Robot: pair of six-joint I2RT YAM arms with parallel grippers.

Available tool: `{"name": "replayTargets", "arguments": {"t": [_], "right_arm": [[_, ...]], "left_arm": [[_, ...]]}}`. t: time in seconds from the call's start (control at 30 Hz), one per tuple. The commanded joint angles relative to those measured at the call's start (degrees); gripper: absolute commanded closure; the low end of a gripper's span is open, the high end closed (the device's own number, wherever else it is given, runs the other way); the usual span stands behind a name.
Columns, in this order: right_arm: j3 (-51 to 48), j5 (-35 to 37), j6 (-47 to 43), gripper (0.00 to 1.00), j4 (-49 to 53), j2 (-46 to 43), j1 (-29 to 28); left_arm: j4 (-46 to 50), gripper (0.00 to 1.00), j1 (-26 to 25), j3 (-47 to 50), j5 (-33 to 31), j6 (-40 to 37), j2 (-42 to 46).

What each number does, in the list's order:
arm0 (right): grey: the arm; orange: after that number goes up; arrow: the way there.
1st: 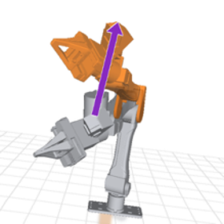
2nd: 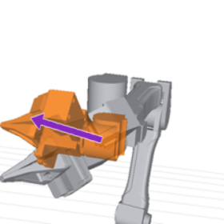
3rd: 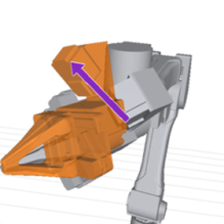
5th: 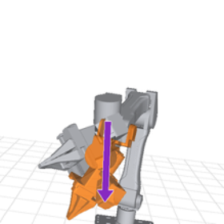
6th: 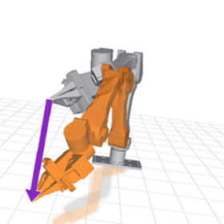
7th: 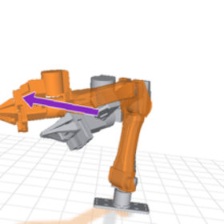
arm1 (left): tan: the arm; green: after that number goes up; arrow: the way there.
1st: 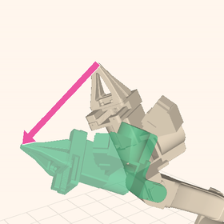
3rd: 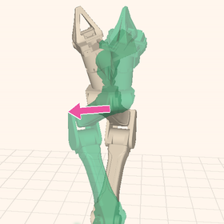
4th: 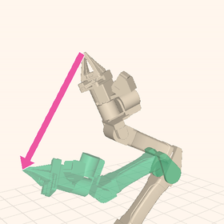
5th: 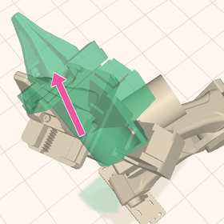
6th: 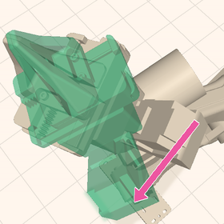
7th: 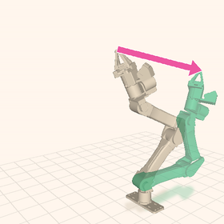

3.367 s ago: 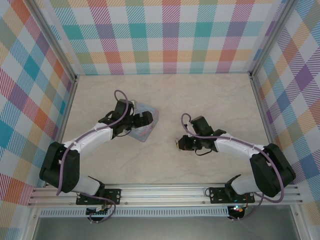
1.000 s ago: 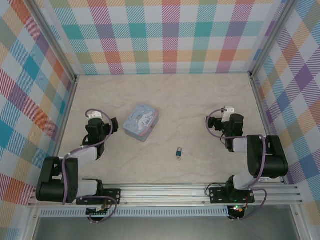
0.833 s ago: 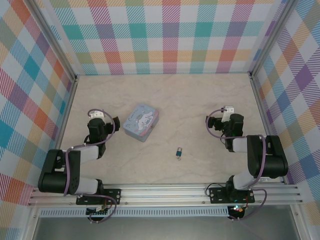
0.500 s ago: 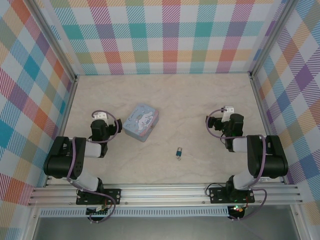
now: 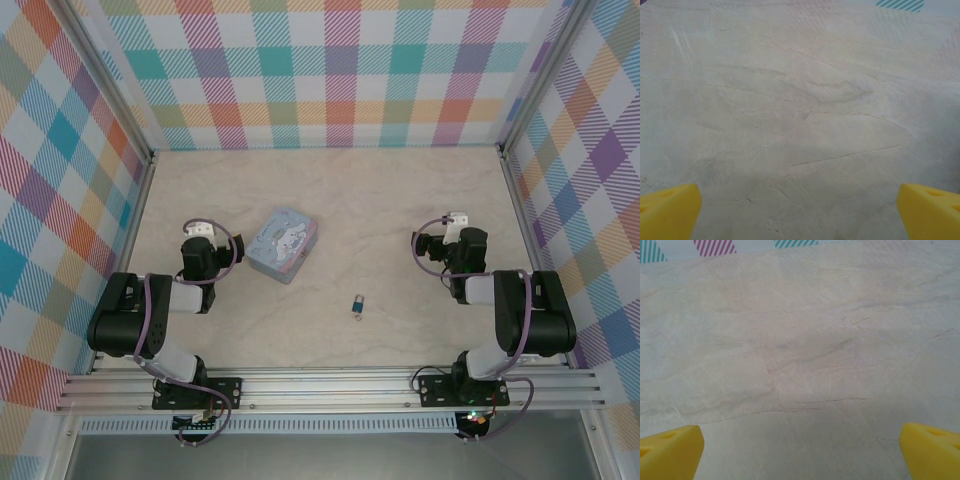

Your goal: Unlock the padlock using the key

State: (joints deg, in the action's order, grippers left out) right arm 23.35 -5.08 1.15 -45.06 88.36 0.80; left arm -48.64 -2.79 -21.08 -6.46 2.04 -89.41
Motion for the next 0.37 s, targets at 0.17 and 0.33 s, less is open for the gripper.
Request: {"name": "replayTargets", "arguments": {"t": [0.17, 0.33], "right_arm": [[0.3, -1.1, -0.7, 0.0, -2.4, -0.4, 0.3], [0.3, -1.0, -0.8, 0.0, -2.4, -0.4, 0.3]], "left_arm": [[-1.8, 0.0, 0.9, -0.7, 0.7, -0.7, -0.1], [-1.8, 0.0, 0.8, -0.7, 0.7, -0.8, -0.1]]}}
